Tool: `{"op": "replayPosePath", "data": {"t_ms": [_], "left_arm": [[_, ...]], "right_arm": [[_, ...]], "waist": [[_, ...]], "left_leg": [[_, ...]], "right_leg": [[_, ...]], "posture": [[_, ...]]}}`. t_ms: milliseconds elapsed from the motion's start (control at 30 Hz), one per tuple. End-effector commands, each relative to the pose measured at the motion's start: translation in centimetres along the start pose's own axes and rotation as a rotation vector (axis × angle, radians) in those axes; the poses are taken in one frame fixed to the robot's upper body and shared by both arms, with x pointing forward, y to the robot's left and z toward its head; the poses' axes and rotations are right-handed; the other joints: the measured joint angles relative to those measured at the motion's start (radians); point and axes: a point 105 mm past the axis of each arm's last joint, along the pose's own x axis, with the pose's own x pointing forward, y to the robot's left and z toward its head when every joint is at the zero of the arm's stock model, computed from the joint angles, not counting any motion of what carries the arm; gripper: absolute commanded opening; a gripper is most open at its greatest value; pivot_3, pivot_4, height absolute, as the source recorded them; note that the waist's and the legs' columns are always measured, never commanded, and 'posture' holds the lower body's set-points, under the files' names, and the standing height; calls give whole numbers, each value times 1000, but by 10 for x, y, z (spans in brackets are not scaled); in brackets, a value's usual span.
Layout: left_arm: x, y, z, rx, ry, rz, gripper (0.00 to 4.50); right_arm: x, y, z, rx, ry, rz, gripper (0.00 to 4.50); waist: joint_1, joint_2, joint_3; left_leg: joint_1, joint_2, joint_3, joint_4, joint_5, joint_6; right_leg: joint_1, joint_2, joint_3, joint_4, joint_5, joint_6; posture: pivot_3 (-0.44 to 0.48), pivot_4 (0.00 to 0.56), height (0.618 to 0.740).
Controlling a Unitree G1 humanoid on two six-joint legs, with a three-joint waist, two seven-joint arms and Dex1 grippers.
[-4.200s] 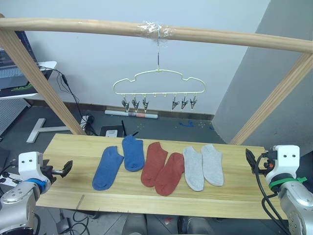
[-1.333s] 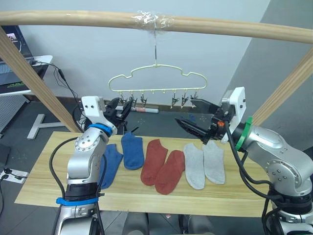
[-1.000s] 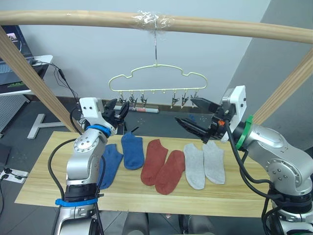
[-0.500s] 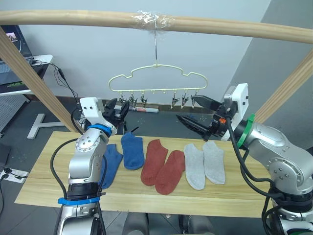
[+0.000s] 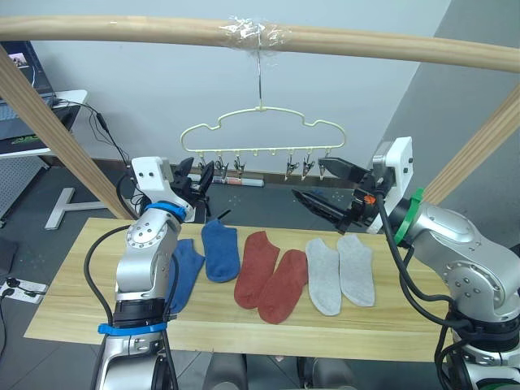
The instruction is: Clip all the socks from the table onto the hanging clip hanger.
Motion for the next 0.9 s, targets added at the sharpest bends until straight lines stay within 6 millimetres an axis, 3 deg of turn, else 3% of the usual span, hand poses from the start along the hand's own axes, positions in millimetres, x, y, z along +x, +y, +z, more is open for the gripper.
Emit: {"op": "replayPosePath", "data": {"t_ms": [33,200,433,533,700,800,900], "left_arm": [[2,-6,8,-8,-37,-28,1063],[3,-9,7,-16,-35,-39,46],[2,-9,7,-10,-20,-49,19],[2,-8,6,-22,4,-71,19],[0,-5,5,-46,32,-105,19],[-1,-7,1,-45,53,-132,19],[-1,-9,0,-46,59,-141,19]], "right_arm": [[-3,0,14,-35,-45,-2,4500],[-3,0,15,-32,-45,-7,4500],[-8,-4,7,-22,-14,-40,4500],[-25,-16,-33,-17,132,-171,4500],[-86,-53,-127,44,458,-601,4500],[-108,-61,-160,66,554,-713,4500],[-115,-68,-178,100,595,-761,4500]], "waist": [[0,0,0],[0,0,0],[-1,0,0],[1,0,0],[3,0,0],[-12,1,1],[-22,2,1]], "left_leg": [[0,0,0,0,0,0],[0,0,0,0,0,0],[0,0,0,0,0,0],[0,0,0,0,0,0],[-3,-1,0,-1,1,-3],[-2,-1,1,0,2,-5],[-2,-1,0,-1,2,-5]], "right_leg": [[0,0,0,0,0,0],[0,0,0,0,0,0],[0,0,0,0,0,0],[1,0,0,-1,0,0],[1,-3,-2,-5,0,1],[0,-3,0,-6,1,3],[0,-2,-1,-6,1,5]], "posture": [[133,187,740],[133,187,740],[139,192,740],[149,196,740],[148,198,740],[148,198,740],[137,198,740]]}}
